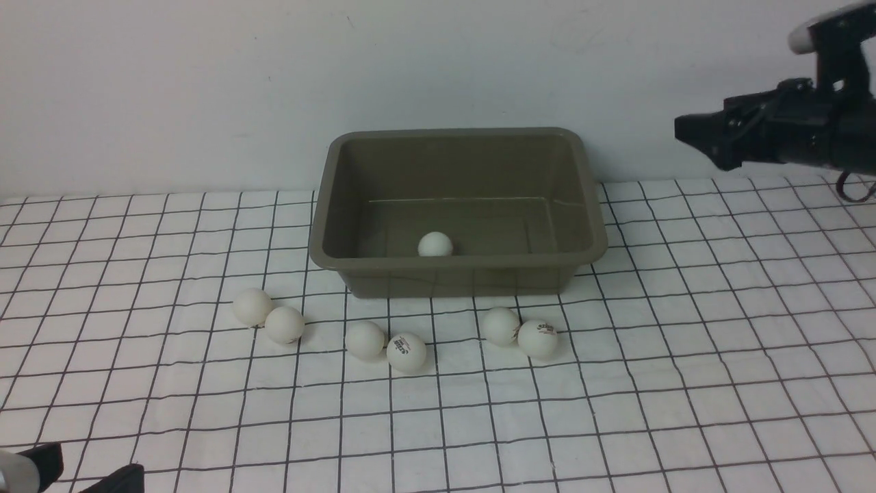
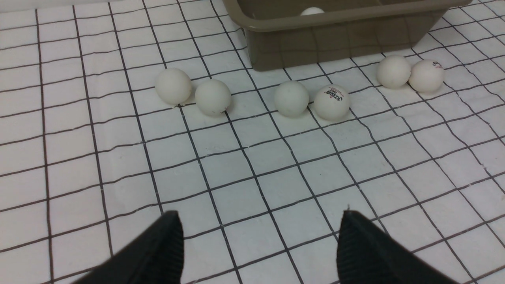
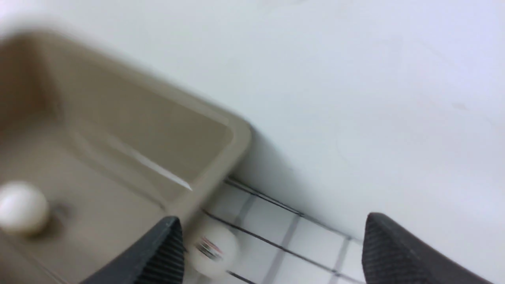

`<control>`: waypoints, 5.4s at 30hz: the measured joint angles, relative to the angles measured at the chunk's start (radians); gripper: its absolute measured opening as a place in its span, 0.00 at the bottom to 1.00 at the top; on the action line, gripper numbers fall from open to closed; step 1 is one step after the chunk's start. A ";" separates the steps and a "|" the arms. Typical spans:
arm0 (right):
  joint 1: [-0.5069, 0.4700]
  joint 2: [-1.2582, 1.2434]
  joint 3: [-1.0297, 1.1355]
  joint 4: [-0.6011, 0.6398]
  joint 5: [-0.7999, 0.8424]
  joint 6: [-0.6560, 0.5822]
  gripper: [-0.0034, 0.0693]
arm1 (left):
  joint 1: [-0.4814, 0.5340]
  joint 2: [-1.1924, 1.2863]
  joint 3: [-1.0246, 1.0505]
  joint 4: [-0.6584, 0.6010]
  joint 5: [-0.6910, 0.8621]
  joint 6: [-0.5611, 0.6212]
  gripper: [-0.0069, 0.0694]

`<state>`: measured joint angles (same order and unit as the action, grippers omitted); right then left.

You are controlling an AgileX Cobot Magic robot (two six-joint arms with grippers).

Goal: Put the table tennis balls into the box on the white checkered tablecloth.
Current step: 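Reach for and grasp a ping pong ball on the table, then release the ping pong ball into the bin and lift the gripper away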

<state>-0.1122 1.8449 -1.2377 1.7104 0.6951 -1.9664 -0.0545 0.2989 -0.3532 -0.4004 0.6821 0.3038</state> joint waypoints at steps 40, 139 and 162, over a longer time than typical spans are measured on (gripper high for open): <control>0.035 -0.213 0.002 -1.054 0.000 0.976 0.80 | 0.000 0.000 0.000 -0.002 0.004 0.000 0.71; 0.119 0.602 -0.581 -0.425 0.094 -0.310 0.53 | 0.000 0.000 0.000 -0.011 0.020 0.000 0.71; 0.203 0.383 -0.588 -0.520 0.437 -0.004 0.53 | 0.000 0.000 0.000 -0.011 0.021 0.000 0.71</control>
<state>0.0912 2.2284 -1.8256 1.1904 1.1324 -1.9705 -0.0545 0.2989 -0.3532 -0.4118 0.7031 0.3038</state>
